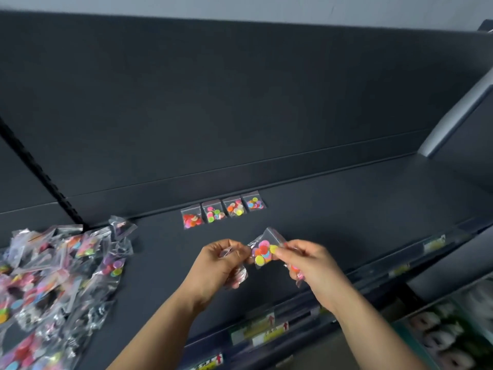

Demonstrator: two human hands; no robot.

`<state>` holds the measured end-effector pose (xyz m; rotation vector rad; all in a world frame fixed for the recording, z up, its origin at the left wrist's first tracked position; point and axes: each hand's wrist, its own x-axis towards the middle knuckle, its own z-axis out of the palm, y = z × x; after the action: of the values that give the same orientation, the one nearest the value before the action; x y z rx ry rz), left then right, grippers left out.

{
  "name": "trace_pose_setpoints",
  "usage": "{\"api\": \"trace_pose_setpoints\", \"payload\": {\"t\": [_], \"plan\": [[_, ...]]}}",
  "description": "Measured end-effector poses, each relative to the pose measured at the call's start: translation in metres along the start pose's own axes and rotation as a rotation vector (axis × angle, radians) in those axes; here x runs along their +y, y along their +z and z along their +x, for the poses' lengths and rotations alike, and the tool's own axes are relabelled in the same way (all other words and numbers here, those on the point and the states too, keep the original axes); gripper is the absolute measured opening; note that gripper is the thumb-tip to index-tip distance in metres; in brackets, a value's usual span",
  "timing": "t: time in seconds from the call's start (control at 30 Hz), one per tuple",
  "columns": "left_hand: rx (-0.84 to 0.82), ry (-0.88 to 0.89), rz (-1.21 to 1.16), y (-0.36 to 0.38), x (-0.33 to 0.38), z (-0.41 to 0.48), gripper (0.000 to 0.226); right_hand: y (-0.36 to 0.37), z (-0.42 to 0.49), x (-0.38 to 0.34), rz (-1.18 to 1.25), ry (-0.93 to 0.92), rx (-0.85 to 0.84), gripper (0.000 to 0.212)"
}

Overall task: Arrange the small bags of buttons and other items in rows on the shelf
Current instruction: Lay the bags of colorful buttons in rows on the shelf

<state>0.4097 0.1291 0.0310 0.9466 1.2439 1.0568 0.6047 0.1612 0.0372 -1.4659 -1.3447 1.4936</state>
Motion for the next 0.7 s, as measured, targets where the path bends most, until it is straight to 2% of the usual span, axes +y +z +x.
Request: {"api": "trace_pose_setpoints", "payload": {"t": [0.13,0.3,0.43,0.57,0.7], "plan": [[-0.01,-0.05,0.035,0.012,0.001,0.035,0.024,-0.016,0.046,-0.007,0.081,0.011,0.047,0.011],[0.015,-0.076,0.108,0.019,0.009,0.082,0.019,-0.036,0.102,-0.016,-0.029,0.042,0.06,0.011],[0.143,-0.083,0.118,0.021,0.007,0.122,0.01,-0.05,0.143,-0.021,-0.117,0.054,0.092,0.007],[0.271,-0.019,0.264,0.025,-0.001,0.15,0.014,-0.057,0.189,-0.019,-0.261,0.027,0.083,0.007],[0.351,0.055,0.514,0.03,-0.013,0.167,0.025,-0.058,0.233,-0.011,-0.327,-0.014,0.018,0.009]]}}
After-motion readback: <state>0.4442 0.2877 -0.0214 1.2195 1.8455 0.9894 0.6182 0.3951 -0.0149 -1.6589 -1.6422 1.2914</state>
